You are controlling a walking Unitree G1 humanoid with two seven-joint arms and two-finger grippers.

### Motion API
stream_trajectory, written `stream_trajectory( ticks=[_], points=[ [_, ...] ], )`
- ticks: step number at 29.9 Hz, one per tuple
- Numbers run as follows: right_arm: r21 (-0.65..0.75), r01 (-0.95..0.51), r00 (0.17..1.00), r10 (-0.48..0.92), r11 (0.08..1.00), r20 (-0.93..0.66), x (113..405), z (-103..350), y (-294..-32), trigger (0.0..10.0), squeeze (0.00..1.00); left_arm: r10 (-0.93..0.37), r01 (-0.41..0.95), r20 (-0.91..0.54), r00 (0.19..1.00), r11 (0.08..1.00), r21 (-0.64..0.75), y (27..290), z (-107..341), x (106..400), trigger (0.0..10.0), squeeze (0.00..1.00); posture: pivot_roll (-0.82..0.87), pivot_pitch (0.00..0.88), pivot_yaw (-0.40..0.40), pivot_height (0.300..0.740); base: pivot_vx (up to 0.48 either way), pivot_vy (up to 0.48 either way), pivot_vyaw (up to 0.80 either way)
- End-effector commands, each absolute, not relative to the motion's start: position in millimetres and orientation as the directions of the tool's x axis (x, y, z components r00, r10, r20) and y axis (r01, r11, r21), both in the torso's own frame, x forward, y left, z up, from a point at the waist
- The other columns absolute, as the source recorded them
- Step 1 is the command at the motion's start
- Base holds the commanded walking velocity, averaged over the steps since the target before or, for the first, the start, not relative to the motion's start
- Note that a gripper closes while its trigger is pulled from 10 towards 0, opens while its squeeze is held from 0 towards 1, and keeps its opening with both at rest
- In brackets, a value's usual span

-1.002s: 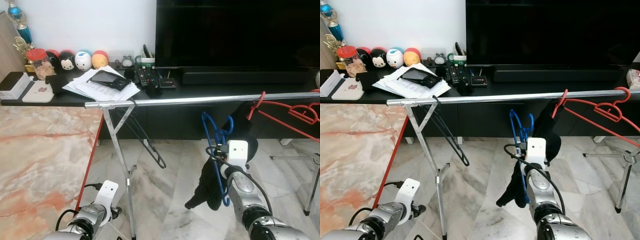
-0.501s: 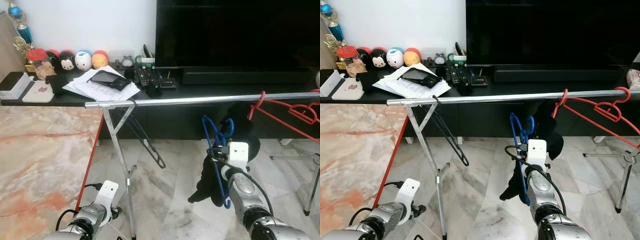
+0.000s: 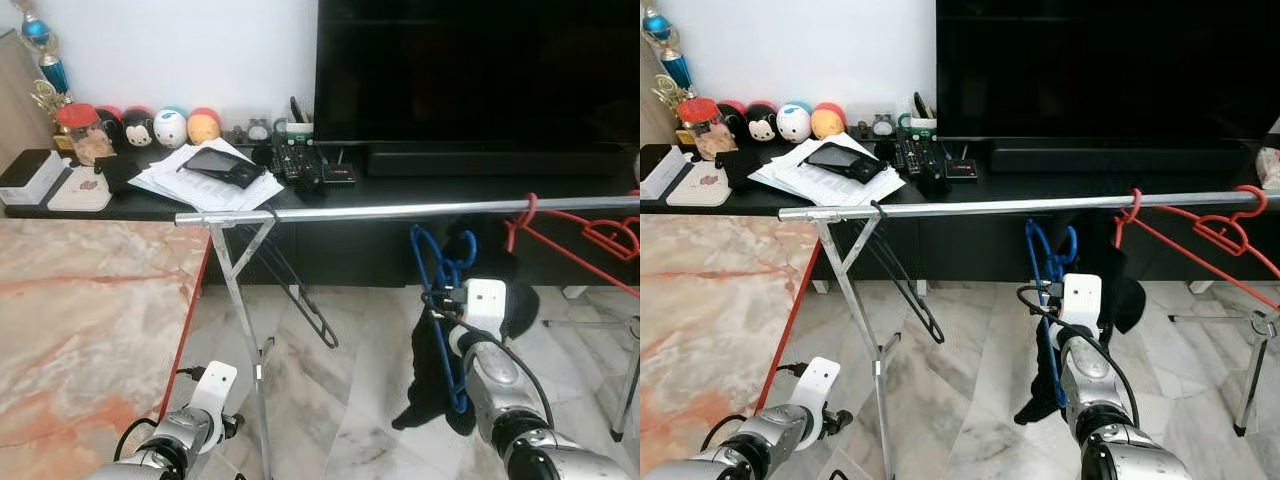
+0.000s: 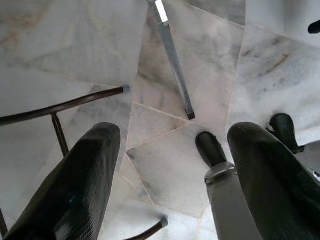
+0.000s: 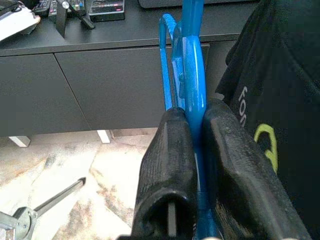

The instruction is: Hang hanger

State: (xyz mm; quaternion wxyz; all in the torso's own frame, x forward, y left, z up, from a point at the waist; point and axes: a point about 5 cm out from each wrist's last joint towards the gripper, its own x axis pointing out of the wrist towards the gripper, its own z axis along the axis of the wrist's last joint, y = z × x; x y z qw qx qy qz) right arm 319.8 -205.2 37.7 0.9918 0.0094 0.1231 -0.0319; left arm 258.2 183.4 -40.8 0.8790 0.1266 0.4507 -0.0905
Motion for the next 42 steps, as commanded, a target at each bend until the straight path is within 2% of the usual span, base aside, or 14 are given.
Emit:
stream_trajectory(
  ticks=[1, 10, 20, 27, 33, 42],
  points=[
    [0.011, 0.087, 0.971, -0.082, 0.996, -0.223, 320.4, 41.4, -212.3, 10.0, 0.0, -0.036, 0.279, -0.814, 0.579, 0.947, 0.157, 186.8, -39.6, 259.1, 10.0, 0.0, -0.07, 0.0, -0.018, 0.74, 0.274, 0.0, 0.0],
    [0.015, 0.089, 0.97, -0.083, 0.996, -0.229, 310.3, 32.7, -216.5, 10.0, 0.0, -0.035, 0.28, -0.814, 0.579, 0.947, 0.158, 186.8, -39.5, 259.2, 10.0, 0.0, -0.07, 0.0, -0.018, 0.74, 0.273, 0.0, 0.0],
    [0.02, 0.103, 0.98, -0.098, 0.994, -0.172, 311.3, 38.8, -219.0, 10.0, 0.0, -0.043, 0.277, -0.806, 0.59, 0.949, 0.152, 186.4, -38.9, 259.9, 10.0, 0.0, -0.07, 0.0, -0.014, 0.74, 0.0, 0.0, 0.0],
    [0.012, 0.105, 0.992, -0.104, 0.994, -0.066, 325.7, 57.3, -200.6, 10.0, 0.0, -0.045, 0.281, -0.807, 0.589, 0.947, 0.152, 186.4, -38.9, 259.9, 10.0, 0.0, -0.07, 0.0, -0.014, 0.74, 0.0, 0.0, 0.0],
    [0.003, 0.102, 0.995, -0.102, 0.995, -0.005, 333.7, 71.1, -195.9, 10.0, 0.0, -0.045, 0.282, -0.806, 0.59, 0.947, 0.154, 186.4, -38.9, 259.9, 10.0, 0.0, -0.07, 0.0, -0.014, 0.74, 0.0, 0.0, 0.0],
    [-0.054, 0.101, 0.993, -0.104, 0.993, -0.047, 351.1, 85.8, -188.8, 10.0, 0.0, -0.045, 0.285, -0.805, 0.591, 0.946, 0.156, 185.7, -38.5, 260.6, 10.0, 0.0, -0.07, 0.0, -0.009, 0.74, 0.0, 0.0, 0.0]
  ],
)
